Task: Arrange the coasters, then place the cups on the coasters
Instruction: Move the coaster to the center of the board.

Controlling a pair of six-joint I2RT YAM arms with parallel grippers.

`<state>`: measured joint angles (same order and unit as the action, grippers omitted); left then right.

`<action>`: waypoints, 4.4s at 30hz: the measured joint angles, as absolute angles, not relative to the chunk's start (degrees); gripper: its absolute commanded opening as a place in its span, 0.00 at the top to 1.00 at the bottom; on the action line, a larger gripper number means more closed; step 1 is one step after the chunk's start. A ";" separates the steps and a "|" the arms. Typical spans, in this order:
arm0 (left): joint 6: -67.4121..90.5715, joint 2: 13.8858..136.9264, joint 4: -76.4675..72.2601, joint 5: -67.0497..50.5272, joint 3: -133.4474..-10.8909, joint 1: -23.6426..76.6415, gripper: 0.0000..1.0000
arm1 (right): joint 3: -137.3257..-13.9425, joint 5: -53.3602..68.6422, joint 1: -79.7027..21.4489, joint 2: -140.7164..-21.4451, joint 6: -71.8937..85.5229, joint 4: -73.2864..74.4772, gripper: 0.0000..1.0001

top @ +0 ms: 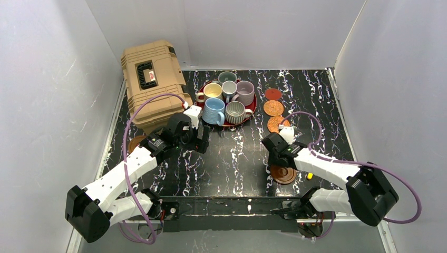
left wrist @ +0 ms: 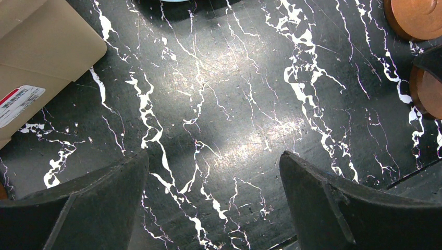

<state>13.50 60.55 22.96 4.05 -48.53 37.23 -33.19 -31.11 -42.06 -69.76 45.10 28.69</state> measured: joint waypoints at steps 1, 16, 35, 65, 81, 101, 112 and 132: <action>13.47 60.55 22.94 4.05 -48.53 37.23 0.06 | -33.19 -30.87 -42.02 -69.58 45.08 28.84 0.43; 13.52 60.66 22.94 3.62 -48.53 37.23 0.06 | -32.73 -23.05 -43.09 -58.61 47.18 36.53 0.26; 13.50 60.69 22.94 3.55 -48.53 37.23 0.06 | -31.59 -24.38 -46.52 -66.15 50.15 31.42 0.32; 13.50 60.69 22.94 3.57 -48.53 37.23 0.05 | -31.38 -30.26 -46.98 -67.85 51.11 29.80 0.33; 13.50 60.66 22.96 3.57 -48.53 37.23 0.05 | -47.24 -30.98 -47.81 -63.70 44.77 40.36 0.02; 13.45 58.37 23.31 4.10 -48.53 37.23 0.05 | -63.13 -11.99 -13.04 -94.72 21.26 26.68 0.02; 13.26 57.98 23.88 4.21 -48.53 37.23 0.05 | -65.08 -5.78 -7.20 -101.56 17.56 23.81 0.16; 13.02 57.95 24.05 4.78 -48.53 37.23 0.04 | -65.84 1.56 -7.09 -103.96 14.79 20.73 0.26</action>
<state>13.02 57.95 24.05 4.78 -48.53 37.23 -65.84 1.56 -7.09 -103.96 14.79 20.73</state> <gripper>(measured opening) 0.952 0.743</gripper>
